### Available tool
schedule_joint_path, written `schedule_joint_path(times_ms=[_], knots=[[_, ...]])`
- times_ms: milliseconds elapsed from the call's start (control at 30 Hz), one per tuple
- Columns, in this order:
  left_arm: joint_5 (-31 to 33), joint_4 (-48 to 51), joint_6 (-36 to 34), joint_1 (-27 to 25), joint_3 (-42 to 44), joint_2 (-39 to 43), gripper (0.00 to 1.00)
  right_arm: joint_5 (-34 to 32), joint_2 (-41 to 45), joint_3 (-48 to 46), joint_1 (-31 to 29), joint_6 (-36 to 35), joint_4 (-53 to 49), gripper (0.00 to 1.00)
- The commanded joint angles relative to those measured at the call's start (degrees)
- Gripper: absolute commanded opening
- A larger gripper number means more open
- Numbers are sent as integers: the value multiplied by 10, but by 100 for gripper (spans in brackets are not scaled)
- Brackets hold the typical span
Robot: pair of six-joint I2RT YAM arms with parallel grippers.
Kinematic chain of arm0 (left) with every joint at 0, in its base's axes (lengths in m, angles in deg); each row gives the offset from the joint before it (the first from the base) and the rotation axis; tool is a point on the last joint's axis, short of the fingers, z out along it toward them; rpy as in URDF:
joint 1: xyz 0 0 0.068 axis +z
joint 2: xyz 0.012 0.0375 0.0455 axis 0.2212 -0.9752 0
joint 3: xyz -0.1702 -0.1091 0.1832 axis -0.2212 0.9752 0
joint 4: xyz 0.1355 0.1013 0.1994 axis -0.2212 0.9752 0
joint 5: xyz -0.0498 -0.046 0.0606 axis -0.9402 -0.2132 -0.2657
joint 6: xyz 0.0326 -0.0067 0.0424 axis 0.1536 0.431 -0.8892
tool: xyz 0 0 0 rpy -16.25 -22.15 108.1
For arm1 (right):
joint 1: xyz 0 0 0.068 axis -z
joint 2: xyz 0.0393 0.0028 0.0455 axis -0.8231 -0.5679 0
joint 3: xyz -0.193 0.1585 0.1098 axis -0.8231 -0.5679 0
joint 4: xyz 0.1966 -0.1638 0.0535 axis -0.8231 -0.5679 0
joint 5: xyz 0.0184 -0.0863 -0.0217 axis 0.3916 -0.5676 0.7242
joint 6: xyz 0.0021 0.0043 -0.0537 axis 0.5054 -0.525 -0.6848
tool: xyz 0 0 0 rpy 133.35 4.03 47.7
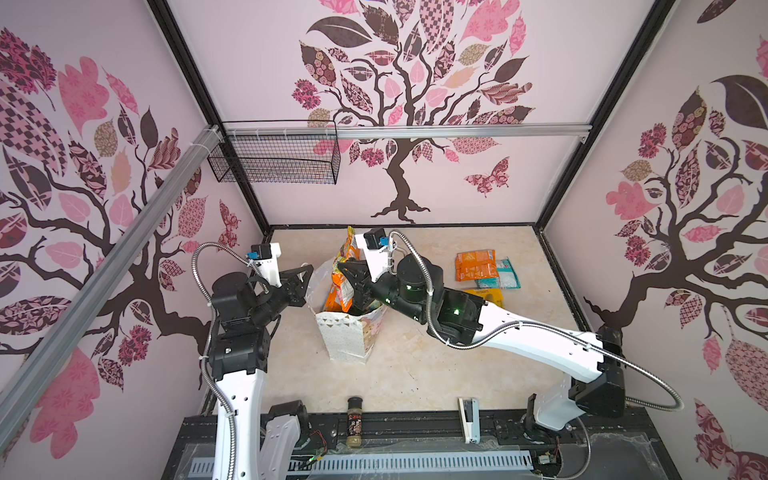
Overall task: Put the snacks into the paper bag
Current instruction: 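Carry the orange packet over the bag opening beside the left gripper, then lower the orange packet into the bag and open the right gripper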
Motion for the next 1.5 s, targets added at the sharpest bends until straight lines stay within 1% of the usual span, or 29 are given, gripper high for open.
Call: schedule_joint_path(times_ms=[0,267,533,633,733,867,1000,1167,1267,1400,1467], knots=[[-10,-22,4,2,15,7,0,-20,-13,1,-1,10,62,0],[-11,-24,5,3,15,5,0,-42,-10,-44,-1,14,81,0],[-12,-22,3,2,14,5,0,-87,-18,-33,1,-37,80,0],[-11,-22,3,3,15,7,0,-100,-19,-25,13,-54,77,0],[-11,-21,3,3,14,7,0,-83,-23,-8,31,-49,61,0],[-8,-19,1,2,14,8,0,-76,-29,-9,33,-63,44,0],[-7,-18,2,3,14,7,0,-79,-29,-16,33,-81,33,0],[-8,-19,1,2,14,6,0,-51,-9,-42,32,-77,31,0],[-9,-21,3,3,14,4,0,-38,1,-53,23,-64,31,0],[-10,-21,3,2,14,4,0,-37,2,-51,-7,-58,27,0],[-9,-19,2,3,14,5,0,-29,5,-50,-11,-38,20,0]])
